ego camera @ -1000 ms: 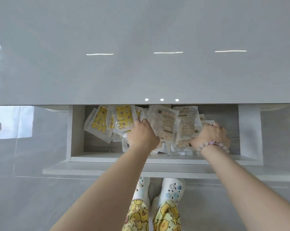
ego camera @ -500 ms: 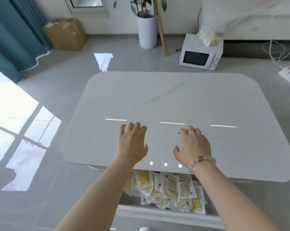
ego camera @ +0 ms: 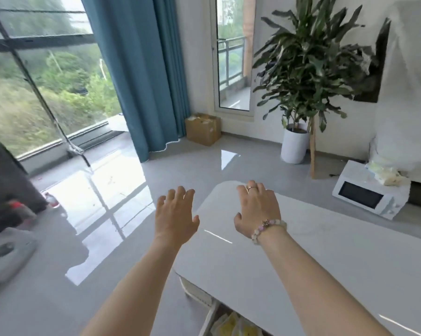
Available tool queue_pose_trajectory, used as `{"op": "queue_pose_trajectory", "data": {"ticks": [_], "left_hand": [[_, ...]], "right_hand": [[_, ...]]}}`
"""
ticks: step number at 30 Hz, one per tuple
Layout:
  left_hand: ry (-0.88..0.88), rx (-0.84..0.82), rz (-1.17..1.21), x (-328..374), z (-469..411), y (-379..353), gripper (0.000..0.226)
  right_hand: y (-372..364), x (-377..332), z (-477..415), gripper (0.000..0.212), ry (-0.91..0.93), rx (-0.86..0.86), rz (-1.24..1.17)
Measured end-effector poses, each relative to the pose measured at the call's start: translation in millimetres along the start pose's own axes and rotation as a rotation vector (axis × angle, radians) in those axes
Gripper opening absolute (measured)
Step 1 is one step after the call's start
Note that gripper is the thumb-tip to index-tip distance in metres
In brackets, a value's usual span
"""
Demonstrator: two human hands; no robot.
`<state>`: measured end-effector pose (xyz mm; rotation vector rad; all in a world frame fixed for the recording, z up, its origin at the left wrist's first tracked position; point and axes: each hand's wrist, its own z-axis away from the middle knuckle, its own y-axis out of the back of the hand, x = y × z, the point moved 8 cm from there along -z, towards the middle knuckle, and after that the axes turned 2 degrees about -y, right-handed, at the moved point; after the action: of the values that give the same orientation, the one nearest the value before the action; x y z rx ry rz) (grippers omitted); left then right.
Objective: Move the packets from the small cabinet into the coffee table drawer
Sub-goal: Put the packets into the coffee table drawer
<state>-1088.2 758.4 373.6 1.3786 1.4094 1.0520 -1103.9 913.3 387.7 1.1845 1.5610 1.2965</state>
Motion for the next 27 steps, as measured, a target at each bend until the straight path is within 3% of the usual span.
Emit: {"op": "queue_pose_trajectory", "data": {"ticks": [8, 23, 27], "left_hand": [[0.304, 0.063, -0.121, -164, 63, 56, 0.058], [0.797, 0.082, -0.233, -463, 233, 119, 0.061], [0.917, 0.067, -0.267, -516, 281, 130, 0.063]], "right_hand": [[30, -182, -22, 0.055, 0.32, 0.032, -0.051], [58, -528, -3, 0.062, 0.743, 0.088, -0.111], [68, -602, 11, 0.052, 0.833, 0.114, -0.154]]}}
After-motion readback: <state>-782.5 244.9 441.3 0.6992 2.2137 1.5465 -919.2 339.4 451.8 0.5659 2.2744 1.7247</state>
